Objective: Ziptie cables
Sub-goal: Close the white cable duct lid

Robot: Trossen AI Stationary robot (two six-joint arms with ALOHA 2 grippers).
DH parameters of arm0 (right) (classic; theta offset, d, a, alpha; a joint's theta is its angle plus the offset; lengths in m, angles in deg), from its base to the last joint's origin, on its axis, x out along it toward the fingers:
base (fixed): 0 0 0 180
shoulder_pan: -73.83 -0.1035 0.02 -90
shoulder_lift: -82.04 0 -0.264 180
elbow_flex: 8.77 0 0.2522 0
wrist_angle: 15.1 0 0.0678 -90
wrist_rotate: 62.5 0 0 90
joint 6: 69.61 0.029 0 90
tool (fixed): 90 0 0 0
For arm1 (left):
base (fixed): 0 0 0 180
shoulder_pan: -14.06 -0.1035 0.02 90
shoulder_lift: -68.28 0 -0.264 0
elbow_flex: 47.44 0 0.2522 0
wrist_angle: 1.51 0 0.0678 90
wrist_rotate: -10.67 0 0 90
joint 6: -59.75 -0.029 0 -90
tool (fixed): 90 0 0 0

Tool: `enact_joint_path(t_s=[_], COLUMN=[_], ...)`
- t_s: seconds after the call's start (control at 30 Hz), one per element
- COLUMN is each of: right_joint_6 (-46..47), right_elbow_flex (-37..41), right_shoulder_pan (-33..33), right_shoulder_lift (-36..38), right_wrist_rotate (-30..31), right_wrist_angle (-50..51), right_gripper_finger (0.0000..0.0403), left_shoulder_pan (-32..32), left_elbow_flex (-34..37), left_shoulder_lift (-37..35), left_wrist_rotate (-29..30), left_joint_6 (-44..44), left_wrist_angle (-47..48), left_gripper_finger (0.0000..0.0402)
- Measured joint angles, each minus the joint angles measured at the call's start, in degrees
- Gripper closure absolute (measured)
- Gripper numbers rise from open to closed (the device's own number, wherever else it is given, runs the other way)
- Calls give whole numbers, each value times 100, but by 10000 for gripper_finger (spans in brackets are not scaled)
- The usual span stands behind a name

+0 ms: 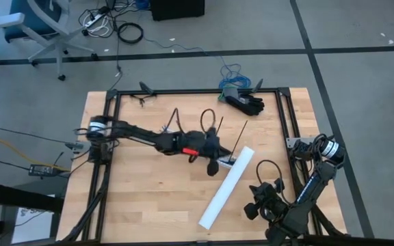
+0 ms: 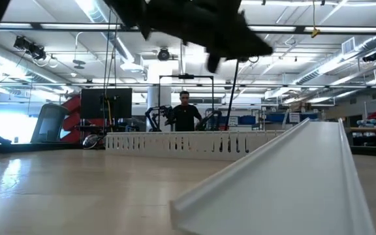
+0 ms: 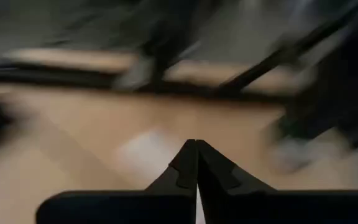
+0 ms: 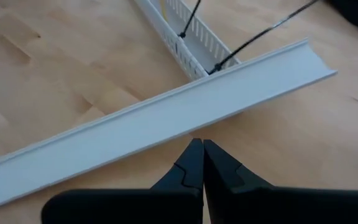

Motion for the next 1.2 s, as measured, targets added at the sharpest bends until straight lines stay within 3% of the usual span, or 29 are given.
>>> enact_joint_path(t_s=[0.1,0.2,0.33,0.6,0.73,0.87,0.97,1.07,1.2], right_joint_6=[-60,-190,-173,-63,-1056,-2245,-2498,-2251,-1231], right_elbow_flex=[0,0,0,0,0,0,0,-6,-121], right_shoulder_pan=[-19,-39,-121,-322,-237,127,287,138,-262], right_shoulder_lift=[0,0,0,0,-4,-7,-7,-7,-9], right_wrist_rotate=[-93,-127,-148,-701,-984,-1159,-1541,-1569,-1681], right_wrist_angle=[24,10,-84,-562,-1285,-1932,-2174,-2270,-2192], right_gripper_finger=[403,403,403,403,403,403,403,403,403], left_shoulder_pan=[182,333,378,-119,-524,-683,-688,-687,-687], left_elbow_flex=[18,328,1182,3755,4741,5334,5571,5699,5824], left_shoulder_lift=[-356,-640,-1094,-2728,-3607,-4203,-4381,-4376,-4315], left_wrist_rotate=[1262,1647,2181,2333,2505,2481,2477,2455,2455], left_joint_6=[-955,-1516,-1565,-945,-649,-508,-384,-352,-385], left_wrist_angle=[1177,1421,1409,114,-30,-16,-30,-10,14], left_gripper_finger=[391,390,390,390,390,390,390,390,390])
